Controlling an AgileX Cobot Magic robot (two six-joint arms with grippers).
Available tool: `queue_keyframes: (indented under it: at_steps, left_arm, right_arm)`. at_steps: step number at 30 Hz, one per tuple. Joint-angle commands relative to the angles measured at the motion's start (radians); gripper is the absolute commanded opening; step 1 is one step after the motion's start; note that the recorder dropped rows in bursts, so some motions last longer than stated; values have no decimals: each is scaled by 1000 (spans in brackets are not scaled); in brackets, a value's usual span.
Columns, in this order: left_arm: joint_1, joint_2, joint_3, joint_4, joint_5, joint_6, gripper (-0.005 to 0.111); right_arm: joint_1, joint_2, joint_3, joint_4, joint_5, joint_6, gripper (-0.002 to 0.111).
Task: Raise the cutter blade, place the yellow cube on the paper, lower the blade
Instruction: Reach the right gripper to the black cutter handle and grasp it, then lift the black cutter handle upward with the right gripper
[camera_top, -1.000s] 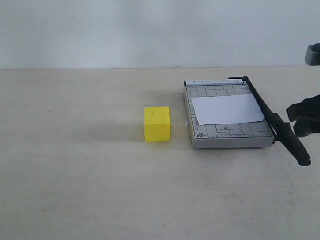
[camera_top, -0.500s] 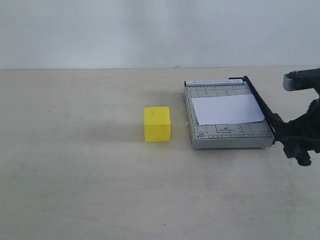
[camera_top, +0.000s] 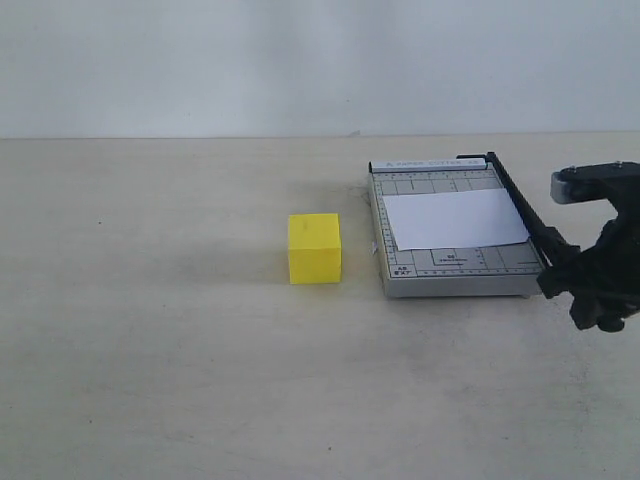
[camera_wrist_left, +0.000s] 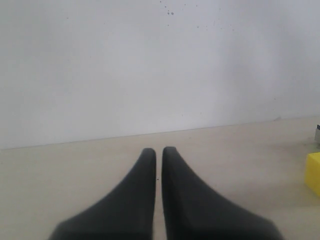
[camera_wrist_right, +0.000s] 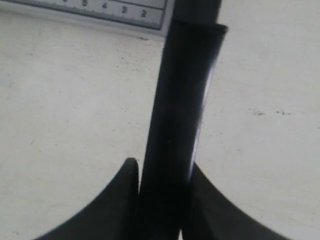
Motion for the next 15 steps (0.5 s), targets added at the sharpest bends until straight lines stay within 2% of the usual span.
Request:
queue_keyframes:
  at_steps: [1, 10, 15]
  left_arm:
    - [0, -2, -3, -2, -16, 1, 4]
    - [0, -2, -3, -2, -16, 1, 4]
    - [0, -2, -3, -2, -16, 1, 4]
  right_arm:
    - [-1, -19, -6, 0, -36, -8, 0]
    - [1, -234, -6, 9, -166, -8, 3]
    - [1, -341, -47, 9, -169, -5, 3]
